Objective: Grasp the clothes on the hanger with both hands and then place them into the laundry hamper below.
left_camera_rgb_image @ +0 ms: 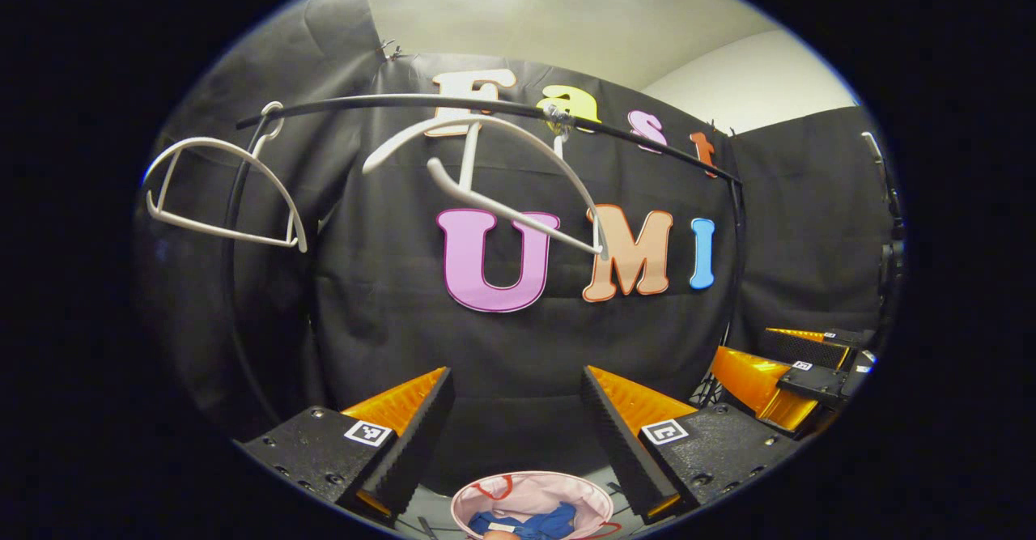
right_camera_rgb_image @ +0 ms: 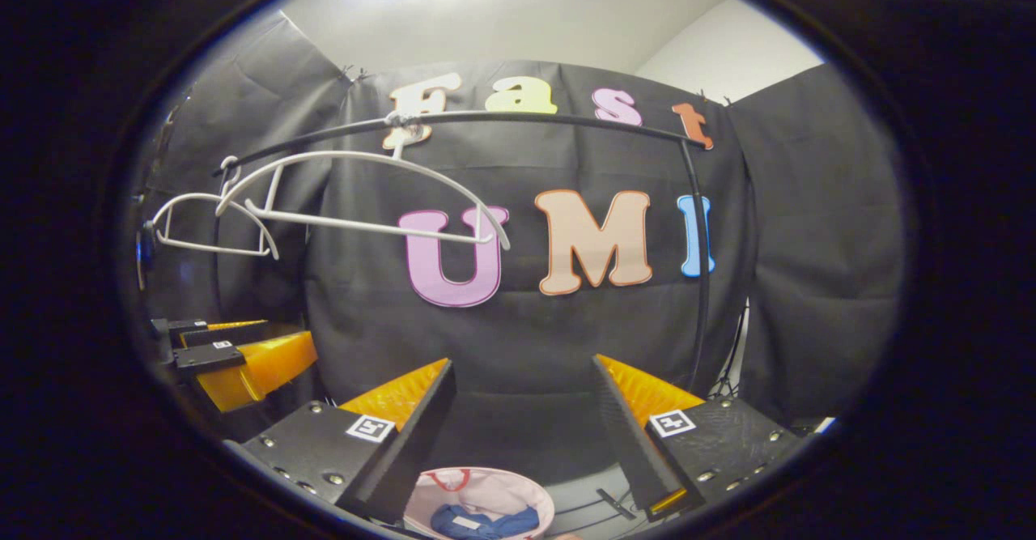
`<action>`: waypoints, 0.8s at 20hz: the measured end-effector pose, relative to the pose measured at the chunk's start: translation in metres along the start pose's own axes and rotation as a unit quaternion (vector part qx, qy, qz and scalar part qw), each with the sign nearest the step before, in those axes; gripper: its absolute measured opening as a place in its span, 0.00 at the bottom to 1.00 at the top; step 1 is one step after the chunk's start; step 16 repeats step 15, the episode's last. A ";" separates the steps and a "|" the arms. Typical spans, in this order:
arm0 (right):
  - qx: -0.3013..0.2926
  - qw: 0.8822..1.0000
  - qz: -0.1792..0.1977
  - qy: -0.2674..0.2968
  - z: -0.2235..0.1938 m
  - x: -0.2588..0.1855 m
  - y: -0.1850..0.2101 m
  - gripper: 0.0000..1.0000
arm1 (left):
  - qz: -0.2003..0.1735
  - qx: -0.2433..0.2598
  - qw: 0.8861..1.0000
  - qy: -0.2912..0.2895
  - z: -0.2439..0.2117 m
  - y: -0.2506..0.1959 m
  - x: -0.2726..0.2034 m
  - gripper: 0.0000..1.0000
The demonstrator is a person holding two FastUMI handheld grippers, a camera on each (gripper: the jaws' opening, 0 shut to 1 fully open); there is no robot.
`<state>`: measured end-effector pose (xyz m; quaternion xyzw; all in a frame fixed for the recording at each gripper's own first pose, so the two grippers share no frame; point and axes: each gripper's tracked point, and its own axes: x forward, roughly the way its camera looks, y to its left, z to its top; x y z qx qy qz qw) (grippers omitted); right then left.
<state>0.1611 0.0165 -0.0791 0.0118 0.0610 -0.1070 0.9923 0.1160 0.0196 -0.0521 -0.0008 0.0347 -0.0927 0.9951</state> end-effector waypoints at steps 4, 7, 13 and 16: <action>0.021 1.000 0.014 -0.001 0.031 -0.009 -0.002 0.96 | 0.004 0.004 1.000 0.008 0.009 0.001 -0.001 0.94; 0.027 0.999 0.015 -0.014 0.051 -0.014 -0.012 0.96 | 0.015 0.006 1.000 0.014 0.012 0.008 -0.001 0.94; 0.039 0.999 0.006 -0.038 0.061 -0.029 -0.037 0.96 | 0.022 0.018 0.999 0.020 0.012 0.002 -0.004 0.94; 0.039 0.998 0.003 -0.047 0.062 -0.034 -0.046 0.95 | 0.033 0.031 0.999 0.022 0.008 0.002 -0.005 0.94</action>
